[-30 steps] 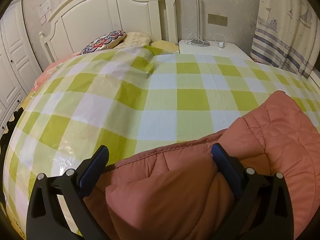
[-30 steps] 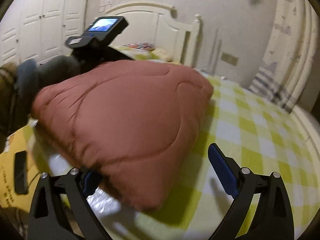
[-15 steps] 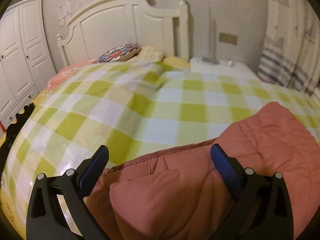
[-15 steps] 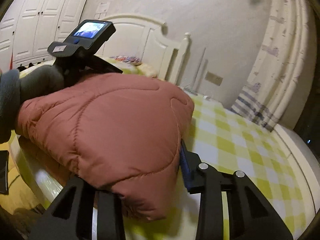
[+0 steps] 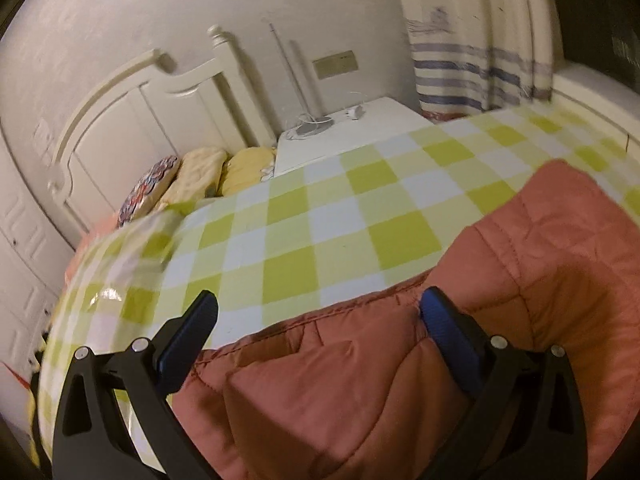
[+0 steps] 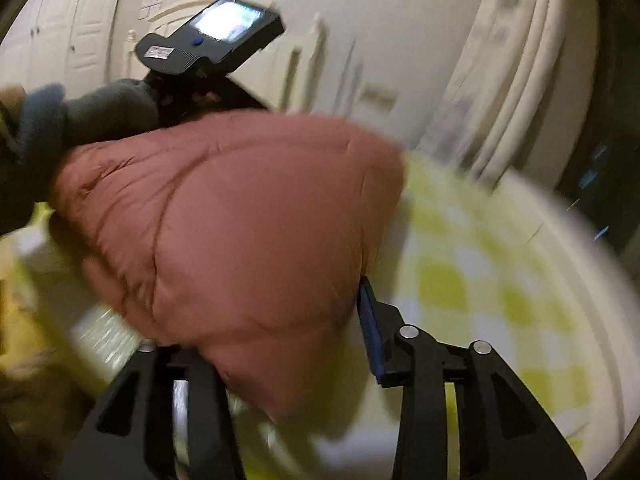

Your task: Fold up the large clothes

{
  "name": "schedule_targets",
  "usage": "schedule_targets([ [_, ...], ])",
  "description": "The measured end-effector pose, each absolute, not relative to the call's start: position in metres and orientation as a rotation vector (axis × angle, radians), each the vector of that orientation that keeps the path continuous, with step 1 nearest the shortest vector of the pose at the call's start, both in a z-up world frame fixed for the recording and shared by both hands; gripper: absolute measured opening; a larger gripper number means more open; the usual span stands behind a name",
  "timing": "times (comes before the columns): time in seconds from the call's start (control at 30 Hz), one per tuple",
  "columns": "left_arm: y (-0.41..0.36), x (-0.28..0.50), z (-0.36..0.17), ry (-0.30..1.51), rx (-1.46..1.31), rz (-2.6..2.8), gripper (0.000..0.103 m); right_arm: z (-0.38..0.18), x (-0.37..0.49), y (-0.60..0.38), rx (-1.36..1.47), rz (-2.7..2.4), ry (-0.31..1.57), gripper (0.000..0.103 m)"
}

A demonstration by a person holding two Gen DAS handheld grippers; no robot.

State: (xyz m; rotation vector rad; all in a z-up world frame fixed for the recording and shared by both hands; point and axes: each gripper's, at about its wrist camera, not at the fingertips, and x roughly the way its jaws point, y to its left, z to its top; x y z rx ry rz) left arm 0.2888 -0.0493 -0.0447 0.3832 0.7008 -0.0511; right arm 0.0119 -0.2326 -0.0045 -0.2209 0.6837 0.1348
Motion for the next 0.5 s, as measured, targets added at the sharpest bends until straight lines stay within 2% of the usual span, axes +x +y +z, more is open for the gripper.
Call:
schedule_targets([
  [0.1, -0.034, 0.300, -0.051, 0.769, 0.307, -0.102, 0.101, 0.015, -0.009, -0.243, -0.156, 0.288, 0.705, 0.036],
  [0.23, -0.024, 0.308, -0.057, 0.821, 0.247, -0.139, 0.101, 0.060, -0.038, -0.224, -0.157, 0.446, 0.528, 0.037],
  [0.33, -0.026, 0.306, -0.058, 0.806, 0.256, -0.132, 0.101, 0.082, -0.027, -0.190, -0.169, 0.449, 0.431, 0.037],
  [0.4, -0.024, 0.305, -0.058, 0.807, 0.248, -0.136, 0.101, 0.083, -0.005, -0.169, -0.155, 0.421, 0.418, 0.037],
  [0.5, -0.021, 0.307, -0.057, 0.812, 0.235, -0.146, 0.101, 0.042, 0.029, -0.117, -0.216, 0.471, 0.546, 0.038],
])
